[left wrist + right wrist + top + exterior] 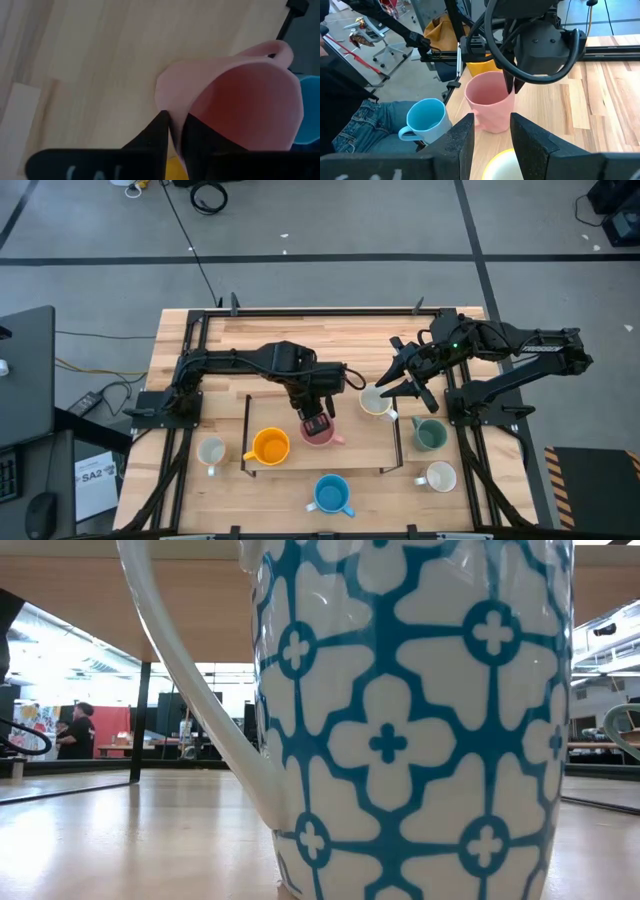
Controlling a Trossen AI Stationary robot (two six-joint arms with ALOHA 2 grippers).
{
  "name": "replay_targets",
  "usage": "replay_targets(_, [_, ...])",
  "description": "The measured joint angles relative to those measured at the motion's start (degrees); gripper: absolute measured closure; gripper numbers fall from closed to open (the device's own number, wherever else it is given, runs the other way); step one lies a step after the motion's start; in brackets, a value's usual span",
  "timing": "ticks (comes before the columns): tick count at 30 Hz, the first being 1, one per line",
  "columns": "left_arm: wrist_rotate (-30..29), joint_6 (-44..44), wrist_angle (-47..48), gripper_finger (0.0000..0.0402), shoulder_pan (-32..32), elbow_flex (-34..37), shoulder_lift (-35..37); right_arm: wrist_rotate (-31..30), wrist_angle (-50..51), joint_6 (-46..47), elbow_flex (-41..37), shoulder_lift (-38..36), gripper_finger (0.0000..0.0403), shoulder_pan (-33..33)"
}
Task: Place coffee mugs
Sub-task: Put the pink mug on the shelf
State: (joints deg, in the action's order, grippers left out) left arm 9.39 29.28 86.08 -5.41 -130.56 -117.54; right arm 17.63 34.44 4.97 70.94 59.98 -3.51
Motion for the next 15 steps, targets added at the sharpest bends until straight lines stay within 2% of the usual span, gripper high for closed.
replay_targets(5, [0.0, -0.1, -1.6, 0.0350, -0.2, 0.0, 0.0, 0.0, 0.0, 0.0, 0.0, 0.0, 0.0270, 0.0])
replay_targets(10, [-0.1, -4.0, -3.2, 0.0348, -0.2, 0.0, 0.0, 0.0, 0.0, 0.0, 0.0, 0.0, 0.0270, 0.0])
replay_targets(15, [0.1, -5.2, -3.7, 0.0320, -0.2, 0.0, 0.0, 0.0, 0.0, 0.0, 0.0, 0.0, 0.0270, 0.0])
